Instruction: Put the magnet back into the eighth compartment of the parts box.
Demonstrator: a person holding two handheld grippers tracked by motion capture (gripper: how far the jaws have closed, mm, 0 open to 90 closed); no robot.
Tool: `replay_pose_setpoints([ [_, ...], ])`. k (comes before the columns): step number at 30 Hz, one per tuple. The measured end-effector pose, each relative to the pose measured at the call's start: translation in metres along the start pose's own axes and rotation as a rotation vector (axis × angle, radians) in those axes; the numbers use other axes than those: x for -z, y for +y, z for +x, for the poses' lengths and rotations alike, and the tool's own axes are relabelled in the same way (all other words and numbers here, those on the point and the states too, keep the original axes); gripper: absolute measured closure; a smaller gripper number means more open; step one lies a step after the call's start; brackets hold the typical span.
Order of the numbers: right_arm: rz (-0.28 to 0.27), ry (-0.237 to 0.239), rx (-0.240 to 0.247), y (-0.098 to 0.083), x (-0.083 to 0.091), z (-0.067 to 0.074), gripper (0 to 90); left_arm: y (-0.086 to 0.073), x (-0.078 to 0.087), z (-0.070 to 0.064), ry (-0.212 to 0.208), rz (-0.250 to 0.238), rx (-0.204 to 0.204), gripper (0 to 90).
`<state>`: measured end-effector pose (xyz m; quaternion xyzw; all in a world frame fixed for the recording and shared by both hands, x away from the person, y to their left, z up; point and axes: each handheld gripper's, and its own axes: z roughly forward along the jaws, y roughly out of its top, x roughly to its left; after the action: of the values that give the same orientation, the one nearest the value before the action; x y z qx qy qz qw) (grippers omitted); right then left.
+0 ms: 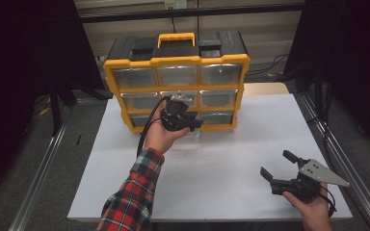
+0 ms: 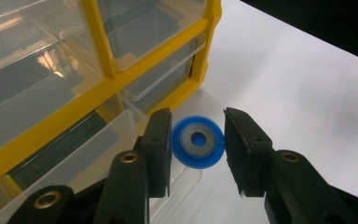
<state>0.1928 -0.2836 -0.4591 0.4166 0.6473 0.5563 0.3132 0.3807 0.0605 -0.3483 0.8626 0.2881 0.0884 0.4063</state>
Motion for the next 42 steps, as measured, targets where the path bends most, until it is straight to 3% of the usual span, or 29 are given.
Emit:
replay_pose_setpoints([
  [1,0.001,0.002,0.001,0.0,0.0,0.0,1.0,-0.001,-0.001,0.0,-0.006,-0.021,0.015,62.7],
  [11,-0.001,0.003,-0.001,0.0,0.0,0.0,1.0,-0.001,-0.001,0.006,0.005,-0.012,0.024,62.7],
  [12,0.0,0.001,0.0,0.0,0.0,0.0,1.0,-0.001,0.0,0.007,0.008,0.009,0.014,62.7],
  [13,0.001,0.001,0.0,0.0,0.0,0.0,1.0,-0.001,-0.001,0.007,0.003,-0.016,0.026,62.7],
  [42,-0.003,0.002,-0.004,0.0,0.0,0.0,1.0,-0.005,-0.004,0.018,0.05,-0.002,0.047,62.7],
])
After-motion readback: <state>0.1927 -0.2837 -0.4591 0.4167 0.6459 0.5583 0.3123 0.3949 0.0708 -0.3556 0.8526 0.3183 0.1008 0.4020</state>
